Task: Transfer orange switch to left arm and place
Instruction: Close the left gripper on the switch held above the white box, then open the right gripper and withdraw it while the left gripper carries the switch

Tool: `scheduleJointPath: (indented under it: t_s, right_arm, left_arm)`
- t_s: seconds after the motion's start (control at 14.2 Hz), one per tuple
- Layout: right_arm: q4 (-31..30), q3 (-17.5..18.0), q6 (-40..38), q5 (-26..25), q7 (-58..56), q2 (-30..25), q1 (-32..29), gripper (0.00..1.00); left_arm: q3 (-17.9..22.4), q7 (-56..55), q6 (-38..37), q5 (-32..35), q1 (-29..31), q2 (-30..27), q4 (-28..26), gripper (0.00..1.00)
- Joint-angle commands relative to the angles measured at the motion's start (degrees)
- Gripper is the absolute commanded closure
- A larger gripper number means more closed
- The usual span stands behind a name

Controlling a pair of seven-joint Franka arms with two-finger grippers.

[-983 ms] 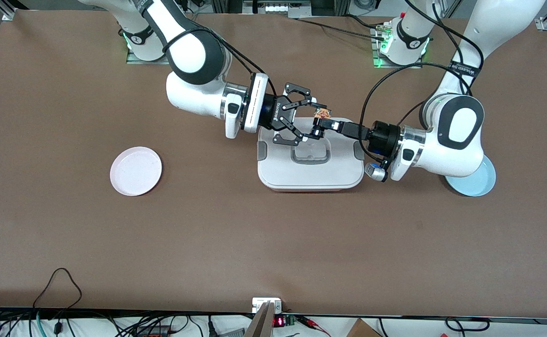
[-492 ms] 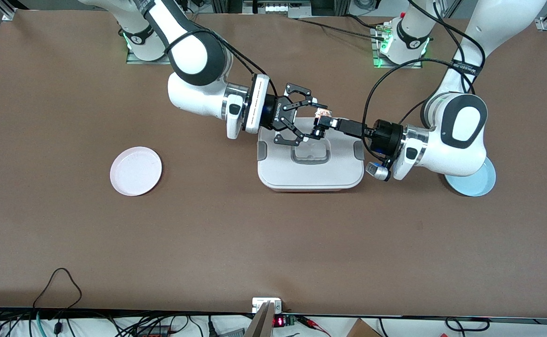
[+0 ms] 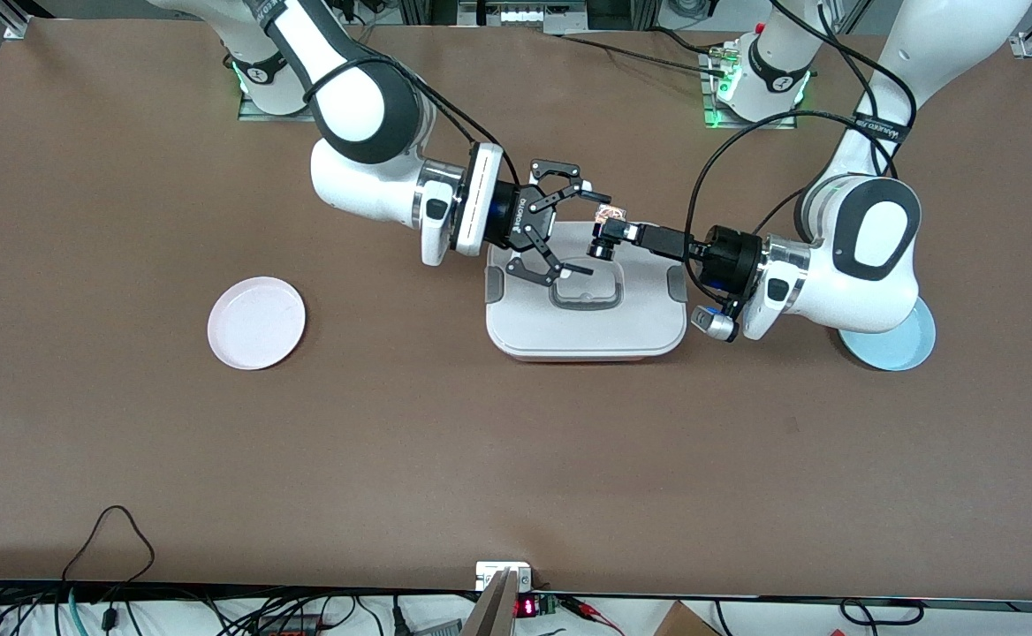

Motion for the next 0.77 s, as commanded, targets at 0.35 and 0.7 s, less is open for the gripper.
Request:
scheduleJointPath:
  t_s: [0.35,0.7]
  right_arm:
    - [0.7,0.1,-9.2,-15.9,11.7,-3.2,-9.3,0.00]
    - [-3.1,-0.1,-23.3,-26.4,15.3,-7.2,-19.1,0.00]
  left_arm:
    - [-0.1,4.5,-5.5,13.4,5.4,-1.5,1.4,0.88]
    - [0.0,15.1,-10.7,39.7,9.3,-1.2,8.6,0.90]
